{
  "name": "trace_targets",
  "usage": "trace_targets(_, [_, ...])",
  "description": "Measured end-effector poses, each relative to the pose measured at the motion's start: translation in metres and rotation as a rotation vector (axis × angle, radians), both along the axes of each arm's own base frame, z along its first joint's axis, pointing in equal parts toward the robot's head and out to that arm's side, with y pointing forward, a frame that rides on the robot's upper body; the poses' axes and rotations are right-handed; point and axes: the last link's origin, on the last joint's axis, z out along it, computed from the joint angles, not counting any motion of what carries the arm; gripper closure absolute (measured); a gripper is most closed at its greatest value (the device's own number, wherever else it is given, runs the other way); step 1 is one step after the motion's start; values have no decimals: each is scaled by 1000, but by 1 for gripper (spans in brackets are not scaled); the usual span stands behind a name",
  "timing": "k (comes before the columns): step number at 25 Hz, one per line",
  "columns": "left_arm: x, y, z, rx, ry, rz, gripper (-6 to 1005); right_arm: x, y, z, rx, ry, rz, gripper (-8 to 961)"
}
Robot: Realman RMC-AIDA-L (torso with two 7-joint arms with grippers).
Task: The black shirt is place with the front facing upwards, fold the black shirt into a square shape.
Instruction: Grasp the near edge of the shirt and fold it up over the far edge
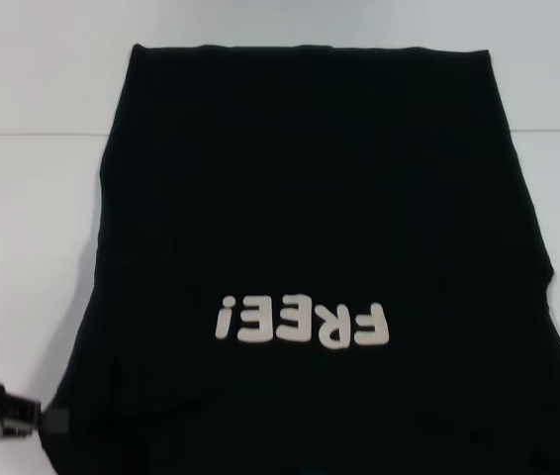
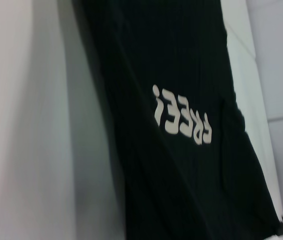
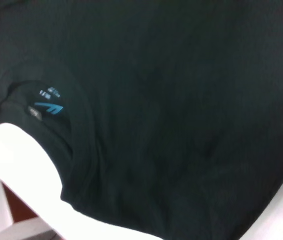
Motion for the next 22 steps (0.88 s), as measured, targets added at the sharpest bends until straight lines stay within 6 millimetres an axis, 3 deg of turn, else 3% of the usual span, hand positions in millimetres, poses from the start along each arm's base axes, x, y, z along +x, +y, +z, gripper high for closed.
trace_targets(6, [4, -19, -7, -137, -19, -22, 979, 7, -17, -3, -59, 30, -4, 939])
trace_targets(12, [7, -24, -10, -182, -31, -46, 978, 11, -22, -6, -64, 59, -12, 939])
trace_targets(22, [19, 9, 1, 40, -108, -35, 976, 13, -7, 2, 176, 252, -82, 938])
